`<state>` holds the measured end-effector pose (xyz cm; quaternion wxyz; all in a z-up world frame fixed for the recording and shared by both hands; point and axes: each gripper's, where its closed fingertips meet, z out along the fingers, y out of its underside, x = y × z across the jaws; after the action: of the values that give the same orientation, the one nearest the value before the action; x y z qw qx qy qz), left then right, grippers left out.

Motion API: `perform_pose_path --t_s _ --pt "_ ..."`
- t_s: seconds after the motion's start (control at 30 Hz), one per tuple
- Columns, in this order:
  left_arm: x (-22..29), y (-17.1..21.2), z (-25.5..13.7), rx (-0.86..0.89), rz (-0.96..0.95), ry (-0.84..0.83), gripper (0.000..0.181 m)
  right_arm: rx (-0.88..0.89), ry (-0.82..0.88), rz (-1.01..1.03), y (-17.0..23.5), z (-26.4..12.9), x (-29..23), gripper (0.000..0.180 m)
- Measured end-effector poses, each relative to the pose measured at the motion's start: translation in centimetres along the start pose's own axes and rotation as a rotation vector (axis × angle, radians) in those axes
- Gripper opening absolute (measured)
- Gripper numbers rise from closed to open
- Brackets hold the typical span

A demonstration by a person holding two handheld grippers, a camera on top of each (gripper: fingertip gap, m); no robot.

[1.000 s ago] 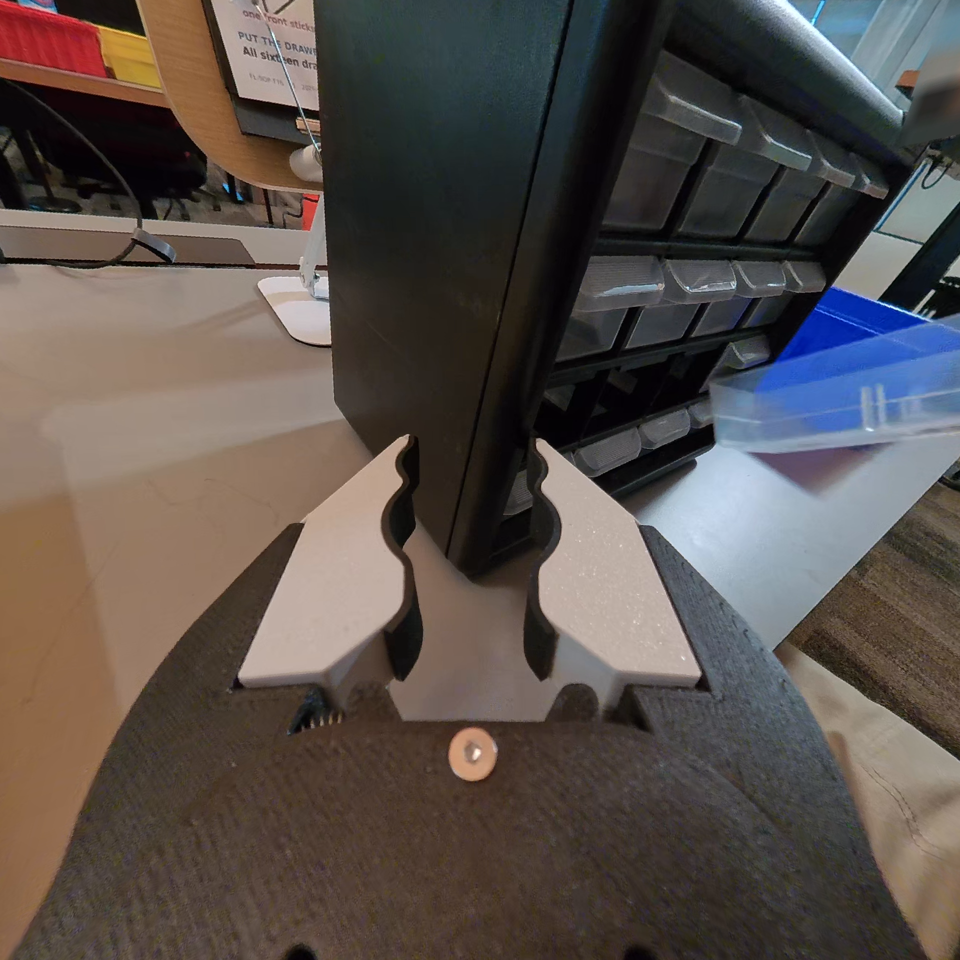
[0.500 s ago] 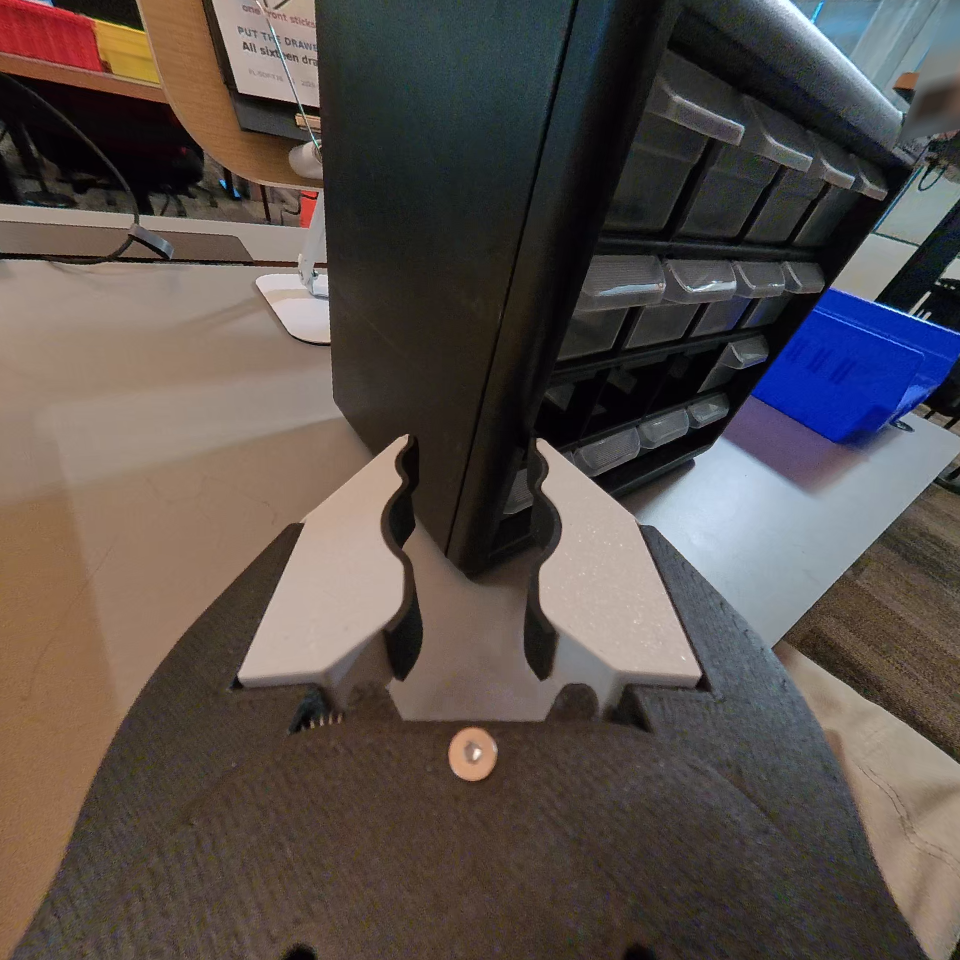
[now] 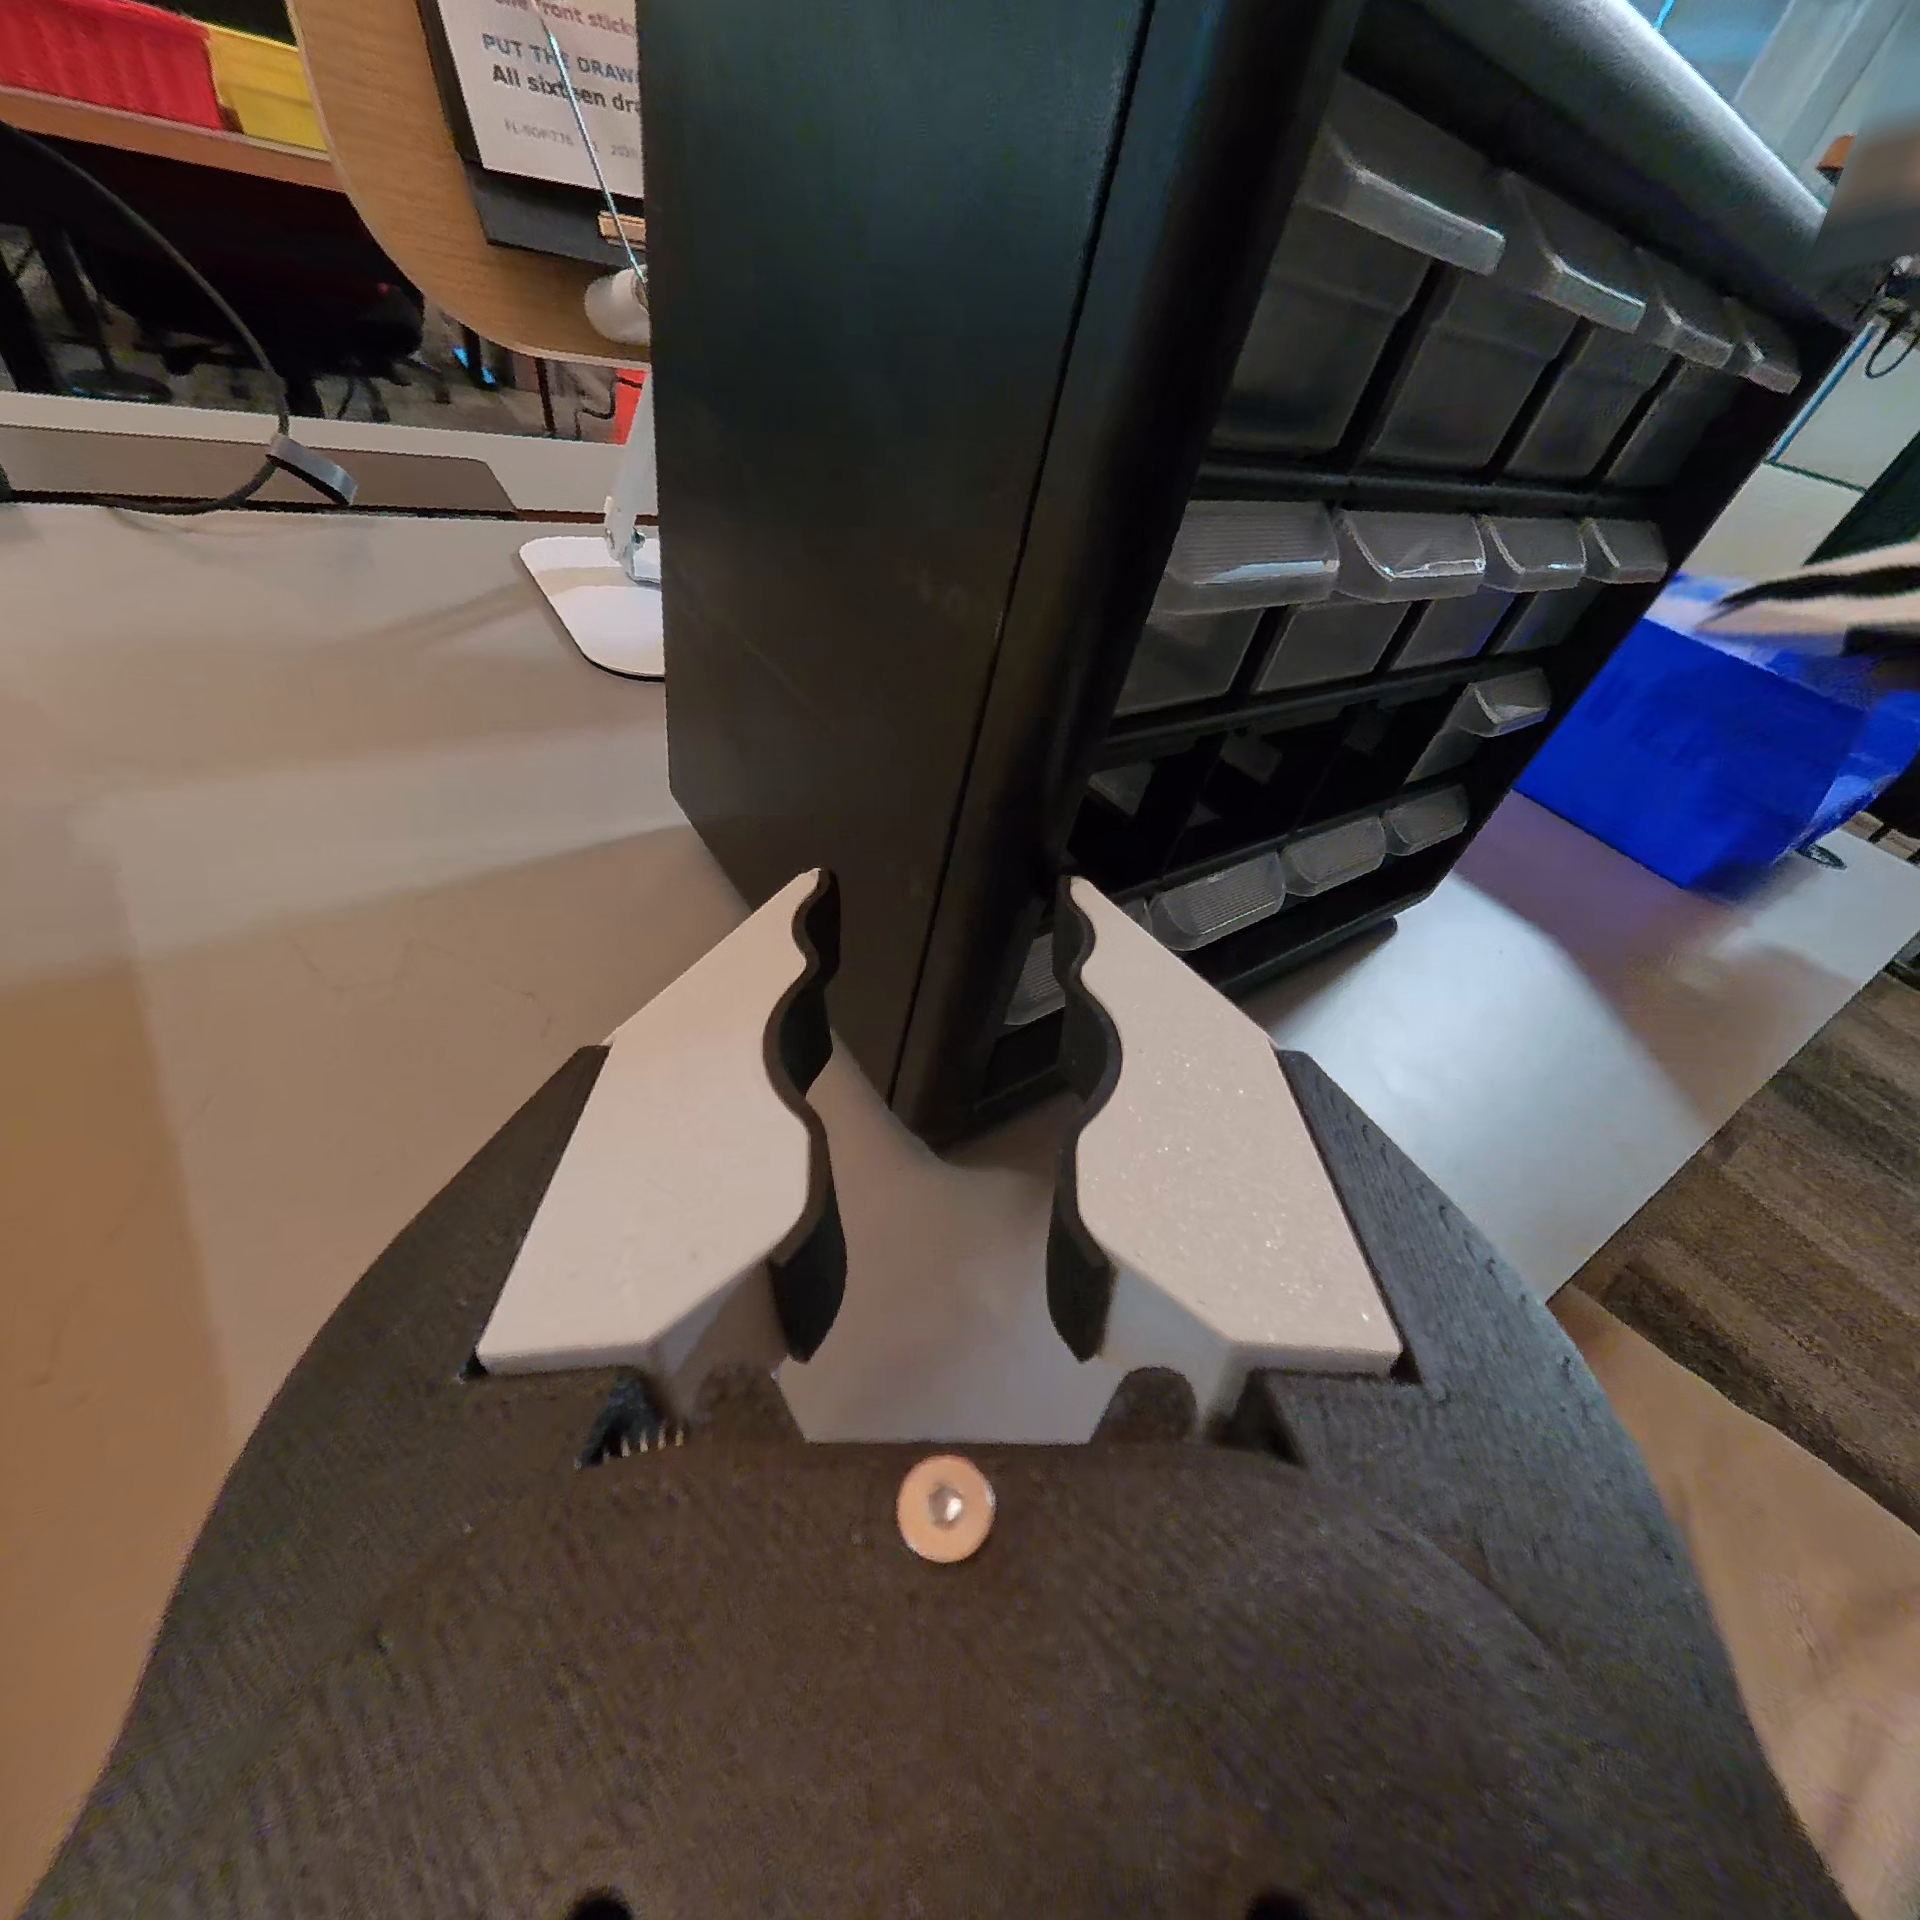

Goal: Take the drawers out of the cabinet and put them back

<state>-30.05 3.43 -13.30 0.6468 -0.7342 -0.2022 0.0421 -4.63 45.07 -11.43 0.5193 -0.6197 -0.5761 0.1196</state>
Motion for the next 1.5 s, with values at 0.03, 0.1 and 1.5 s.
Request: perform_pose_path --t_s 0.03,0.1,1.5 --pt "0.0 0.0 0.0 0.000 -0.003 0.001 0.039 -0.048 -0.012 -0.012 1.0 0.9 -0.2 0.016" --pt "0.0 0.0 0.0 -0.001 -0.007 0.002 0.039 -0.104 -0.063 0.010 2.3 2.4 -1.0 0.016" --pt "-0.1 0.0 -0.1 0.005 -0.027 0.015 0.040 0.722 0.308 -0.415 -17.7 -10.3 -15.0 0.030"
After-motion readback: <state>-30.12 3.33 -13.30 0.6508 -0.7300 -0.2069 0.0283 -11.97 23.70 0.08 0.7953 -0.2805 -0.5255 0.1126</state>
